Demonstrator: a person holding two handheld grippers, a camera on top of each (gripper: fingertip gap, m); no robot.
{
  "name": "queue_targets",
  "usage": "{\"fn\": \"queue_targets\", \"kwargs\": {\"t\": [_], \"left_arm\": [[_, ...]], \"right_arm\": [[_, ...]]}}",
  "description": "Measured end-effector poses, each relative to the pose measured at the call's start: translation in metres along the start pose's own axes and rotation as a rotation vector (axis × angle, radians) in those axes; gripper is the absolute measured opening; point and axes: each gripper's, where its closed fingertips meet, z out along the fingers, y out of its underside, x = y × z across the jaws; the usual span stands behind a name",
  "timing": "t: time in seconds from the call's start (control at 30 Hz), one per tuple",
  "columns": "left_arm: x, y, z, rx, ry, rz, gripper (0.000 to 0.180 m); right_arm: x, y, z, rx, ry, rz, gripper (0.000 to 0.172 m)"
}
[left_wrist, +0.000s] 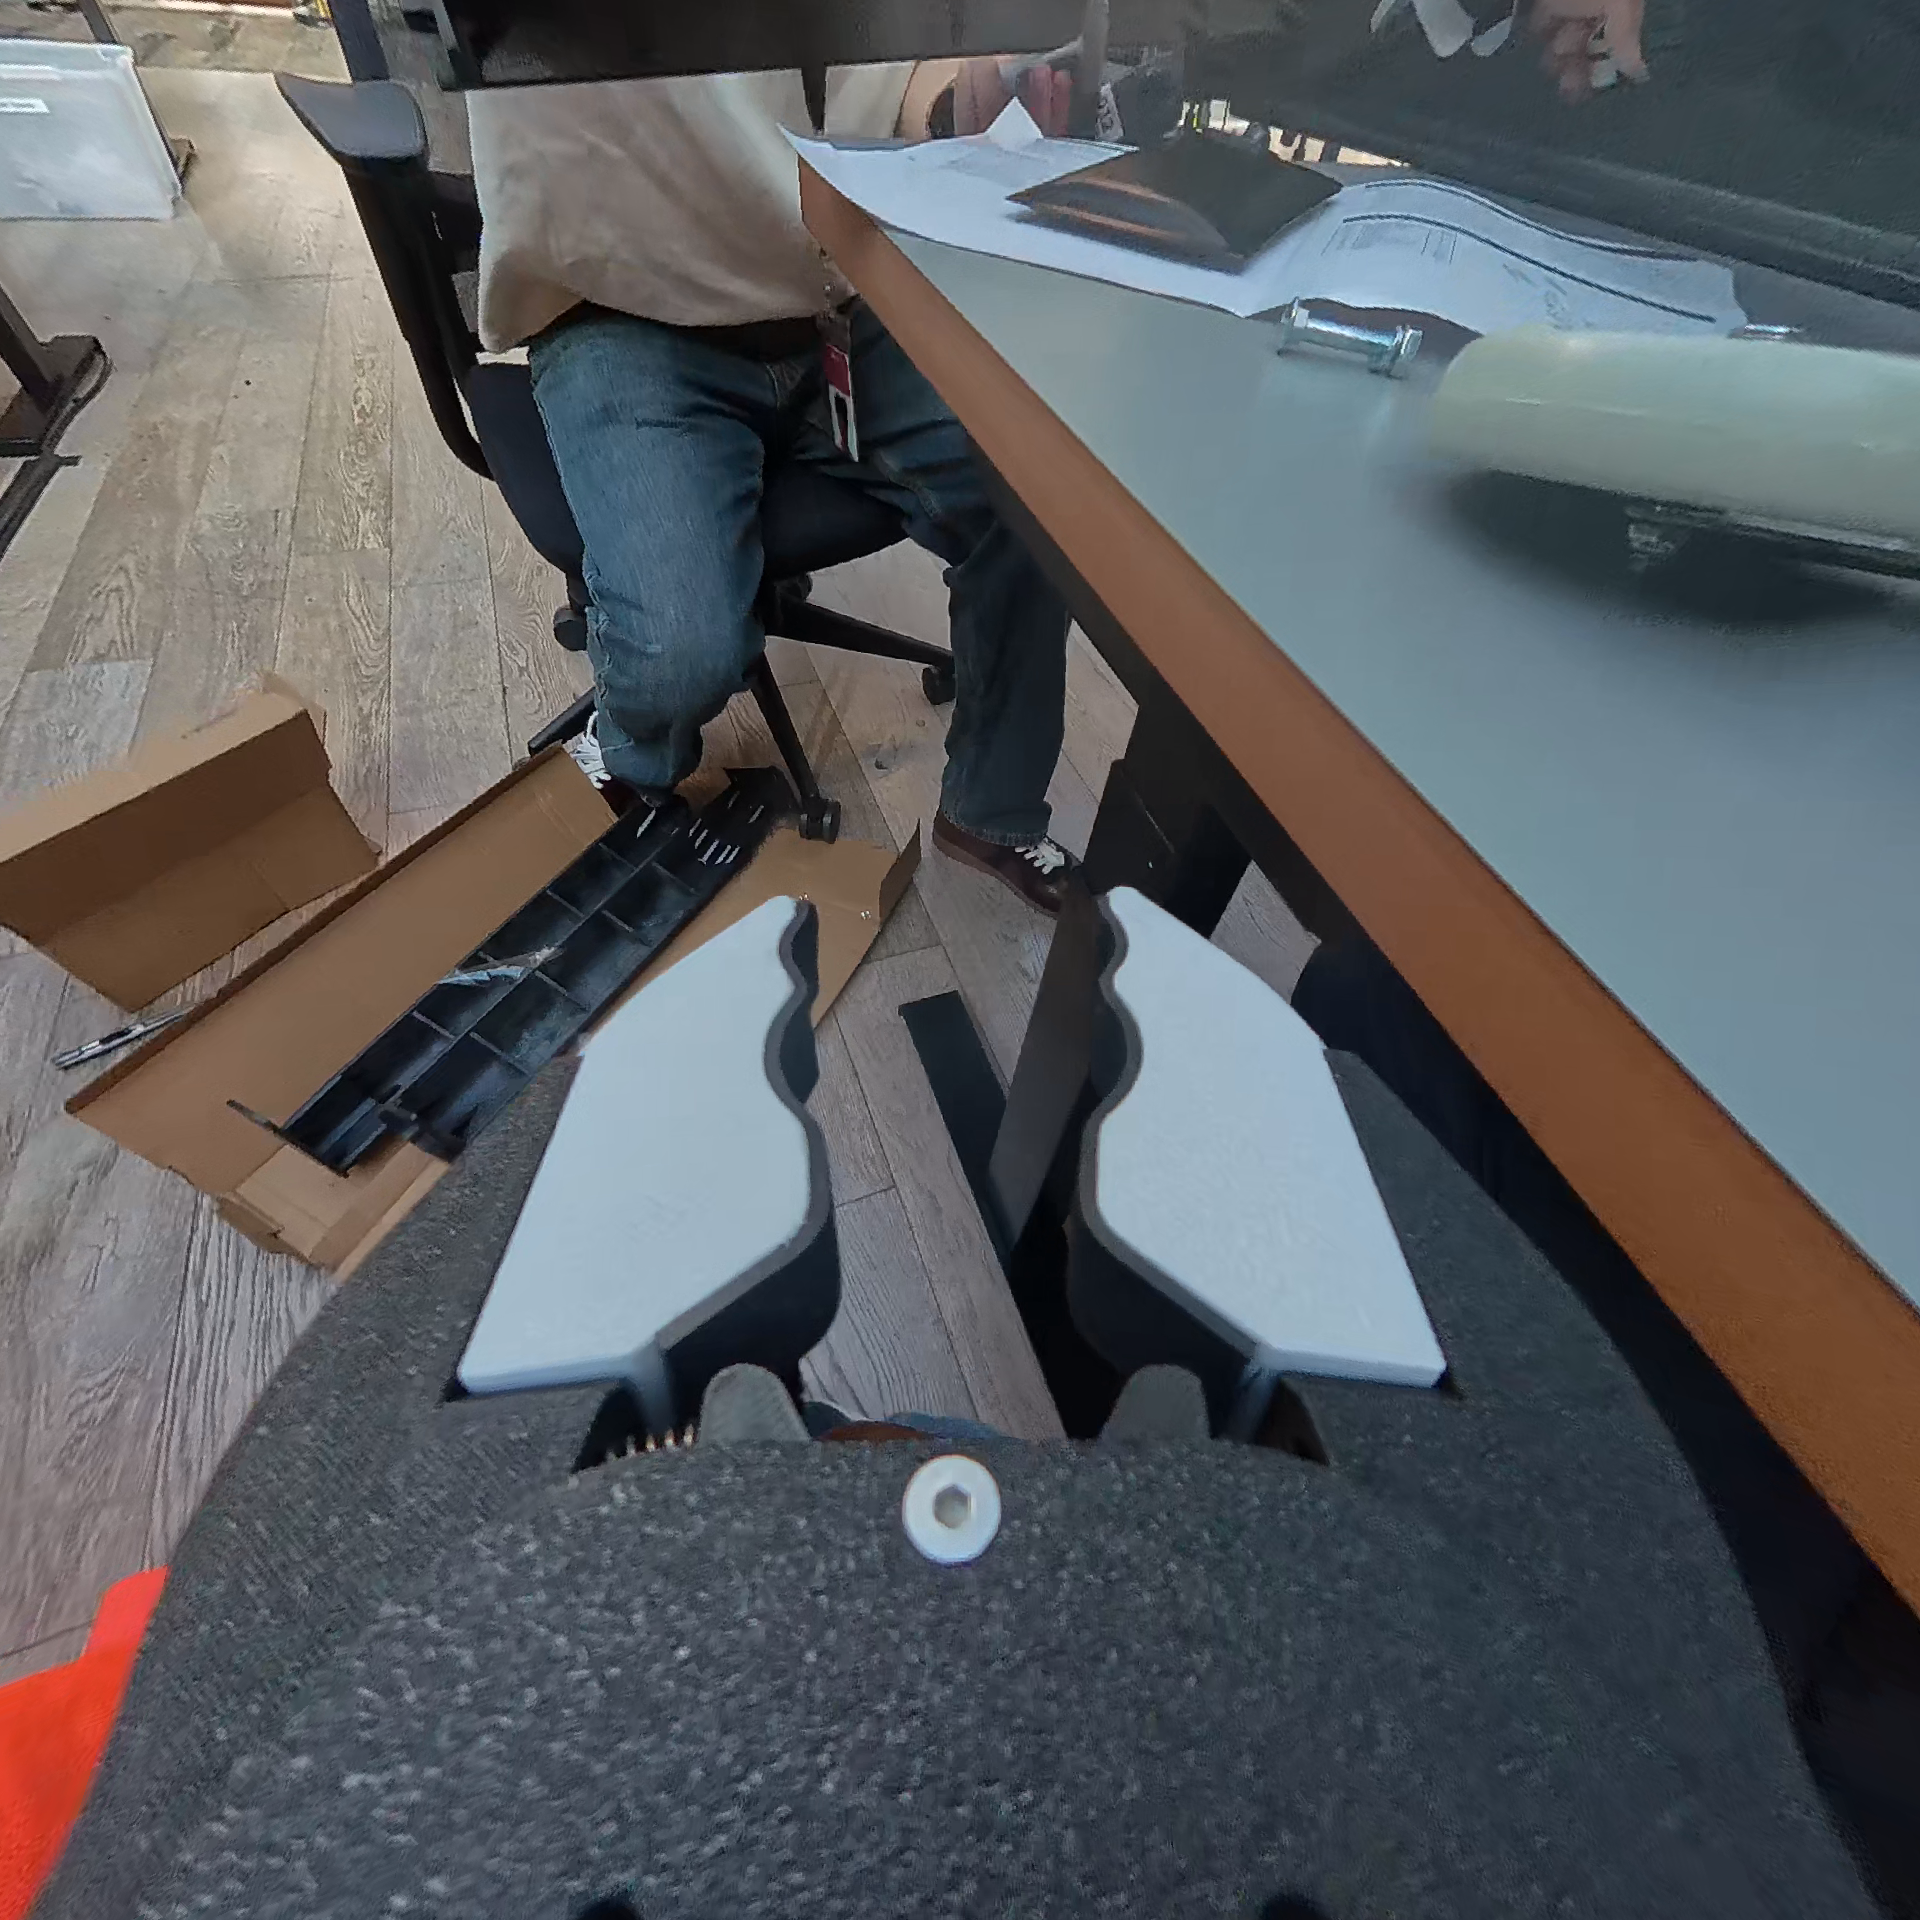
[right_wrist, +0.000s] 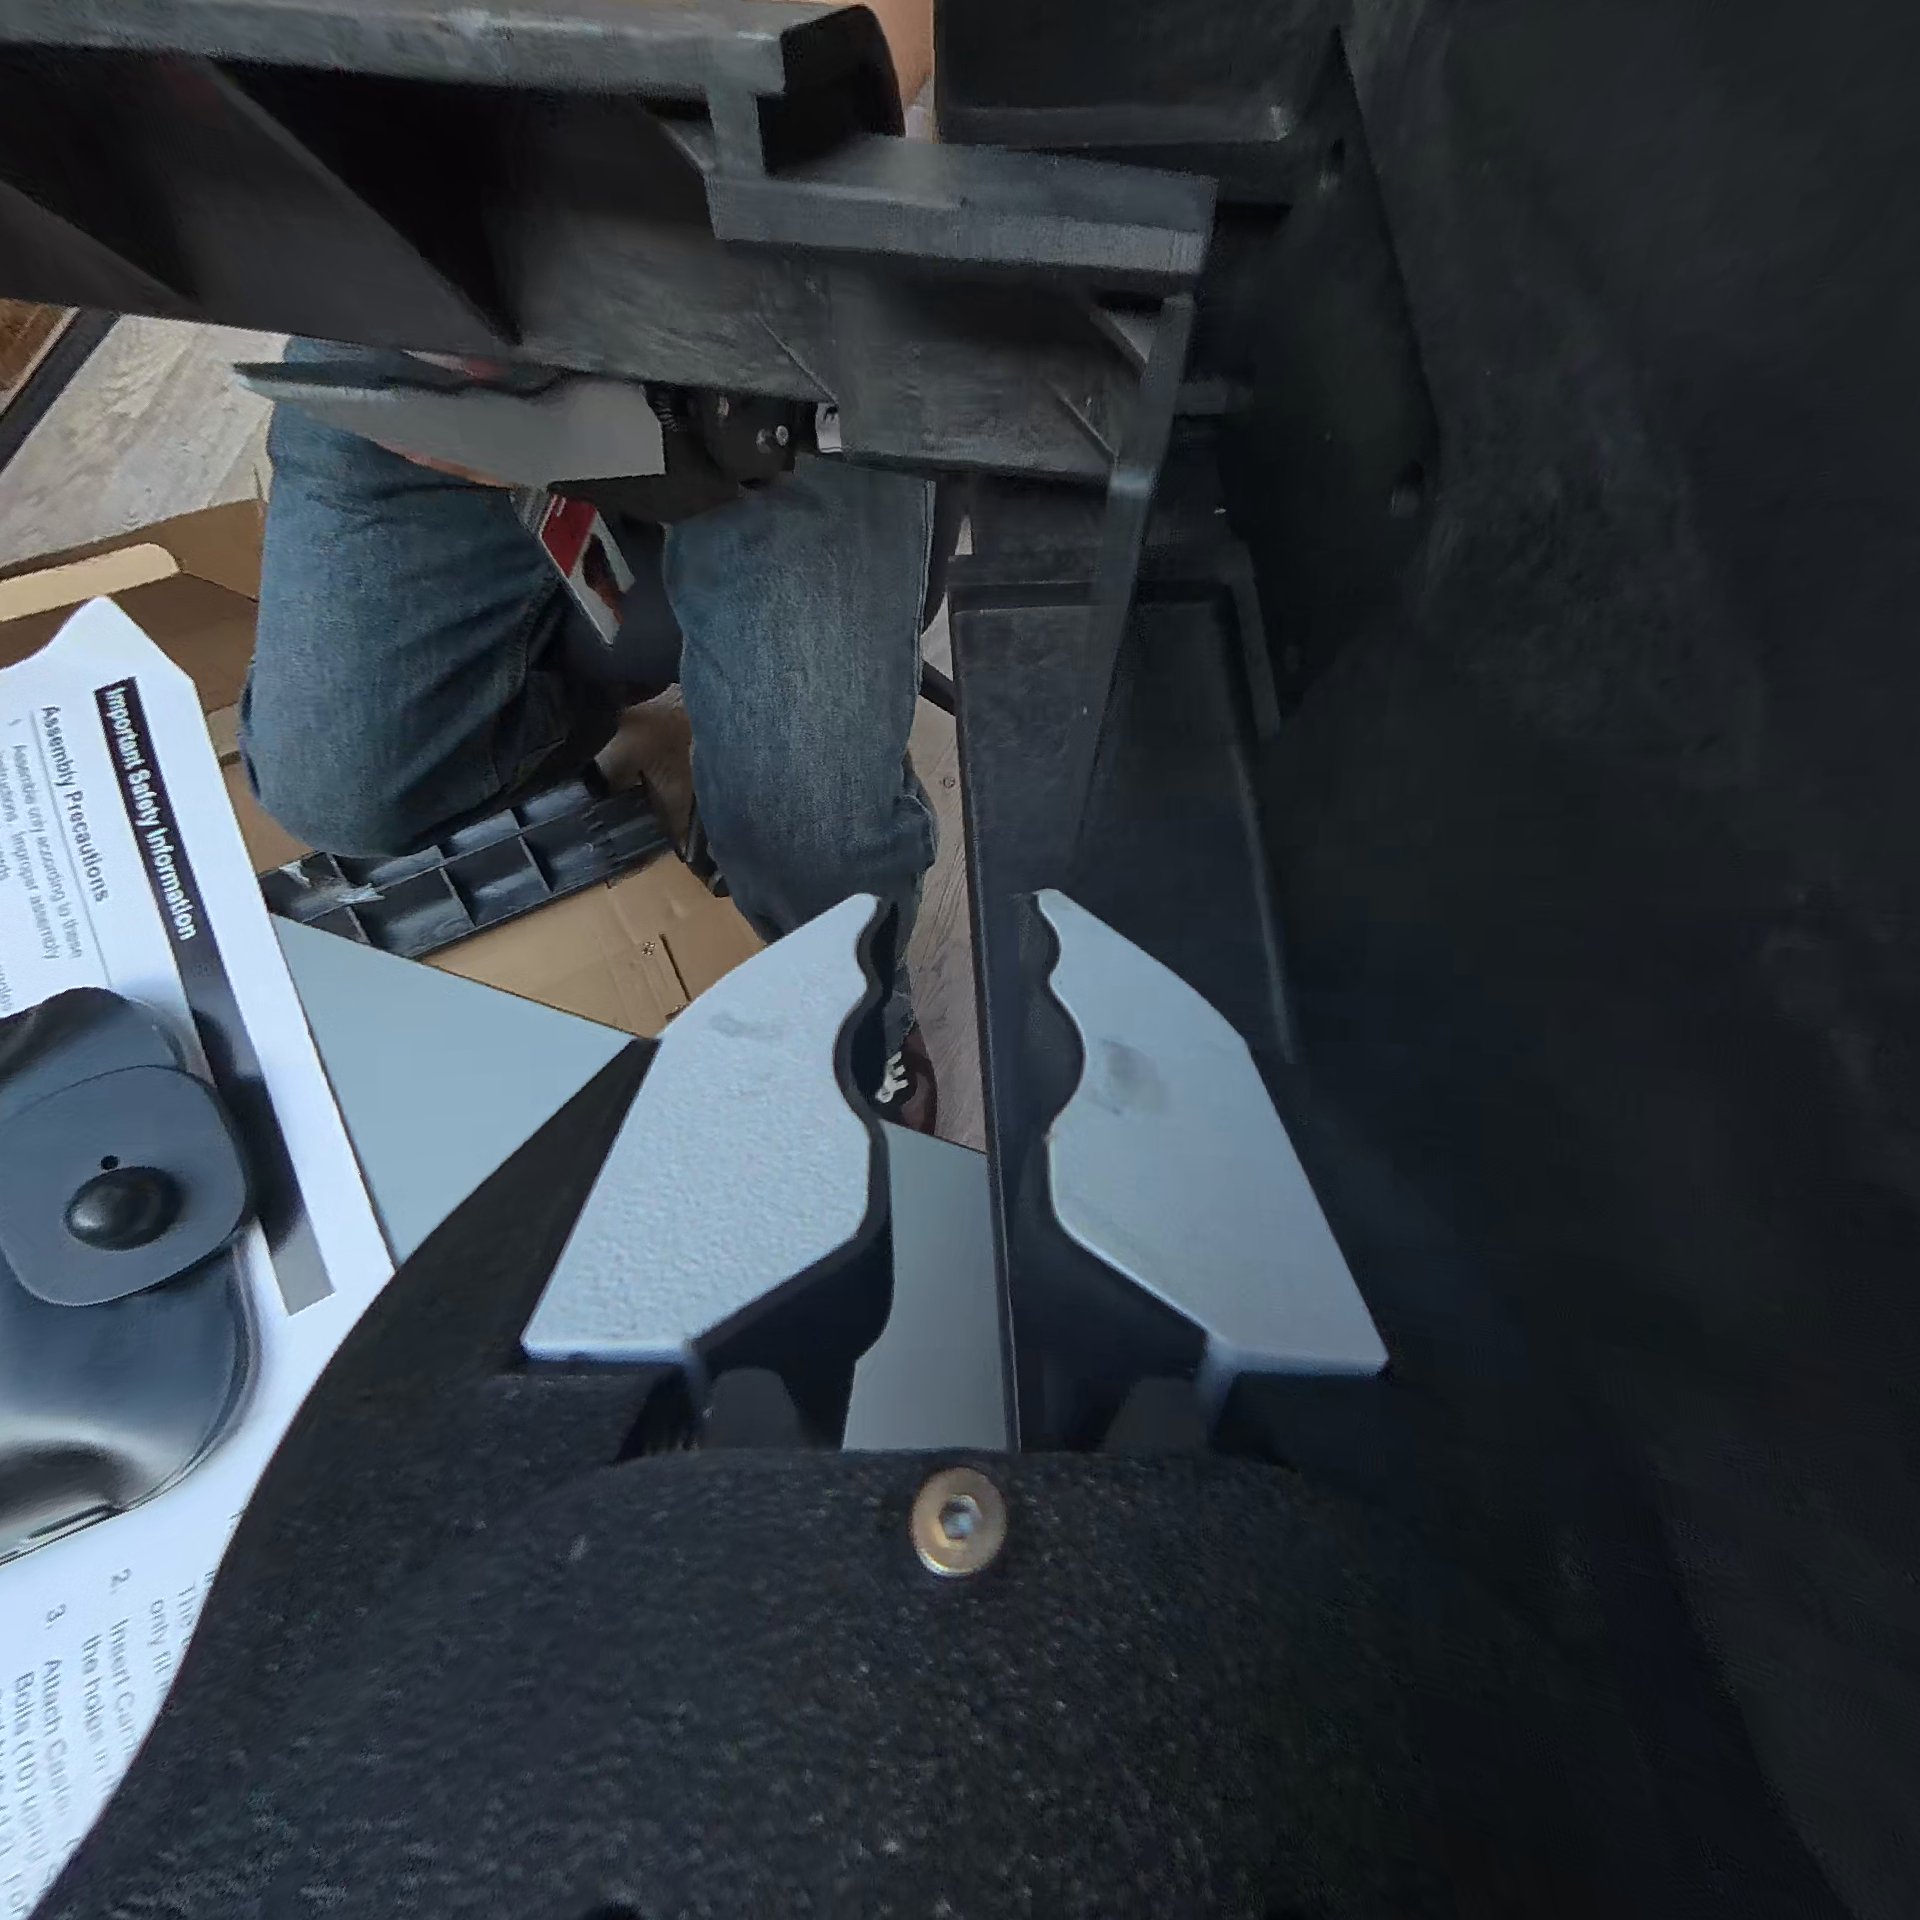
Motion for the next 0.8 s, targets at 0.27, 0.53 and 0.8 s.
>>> {"fn": "queue_targets", "kwargs": {"t": [0.27, 0.53, 0.8], "left_arm": [[-0.088, -0.056, 0.125, 0.082, 0.070, 0.052, 0.060], [-0.179, -0.097, 0.270, 0.163, 0.164, -0.061, 0.069], [-0.267, -0.129, 0.372, 0.192, 0.071, -0.040, 0.078]], "right_arm": [[-0.034, 0.020, -0.027, -0.083, -0.065, -0.051, 0.023], [-0.100, 0.066, -0.094, -0.174, -0.160, -0.173, 0.025], [-0.146, 0.114, -0.179, -0.217, -0.193, -0.200, 0.027]]}}
